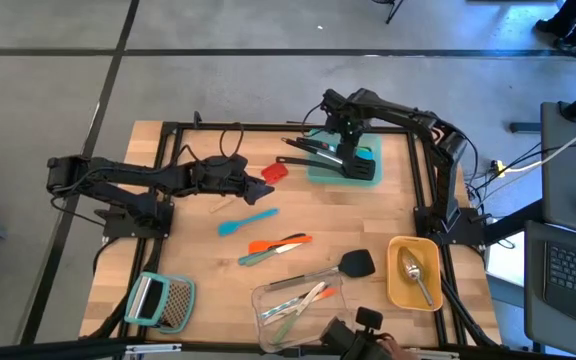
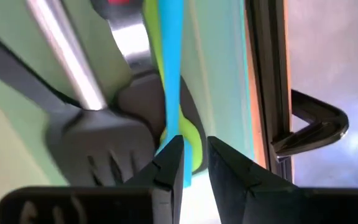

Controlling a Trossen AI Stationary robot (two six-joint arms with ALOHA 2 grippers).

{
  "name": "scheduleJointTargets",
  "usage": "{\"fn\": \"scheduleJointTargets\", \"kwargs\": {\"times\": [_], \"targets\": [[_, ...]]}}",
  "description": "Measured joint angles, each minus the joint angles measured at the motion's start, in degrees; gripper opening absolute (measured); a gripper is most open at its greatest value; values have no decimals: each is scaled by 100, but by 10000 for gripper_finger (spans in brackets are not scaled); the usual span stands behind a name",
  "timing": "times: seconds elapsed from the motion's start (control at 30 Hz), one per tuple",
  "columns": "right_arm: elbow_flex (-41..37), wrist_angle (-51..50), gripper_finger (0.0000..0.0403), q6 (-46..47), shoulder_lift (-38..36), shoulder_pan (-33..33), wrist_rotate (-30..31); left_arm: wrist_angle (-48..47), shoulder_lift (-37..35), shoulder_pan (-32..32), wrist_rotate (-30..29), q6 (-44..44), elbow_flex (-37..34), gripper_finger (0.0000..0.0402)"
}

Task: Pick & Place Kitchen Items
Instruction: Put the blue spatula into the yellow bin

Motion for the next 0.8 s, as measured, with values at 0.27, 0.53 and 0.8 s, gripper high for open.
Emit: {"fn": "scheduleJointTargets", "kwargs": {"times": [0.27,0.53,0.8], "targets": [[1132,-447,73,156,0,56,-509,0,0,0,14,15,0,299],[2180,-723,73,208,-2,327,-940,0,0,0,14,17,0,299],[2660,-941,73,256,-11,786,-2421,0,0,0,62,20,0,299]]}}
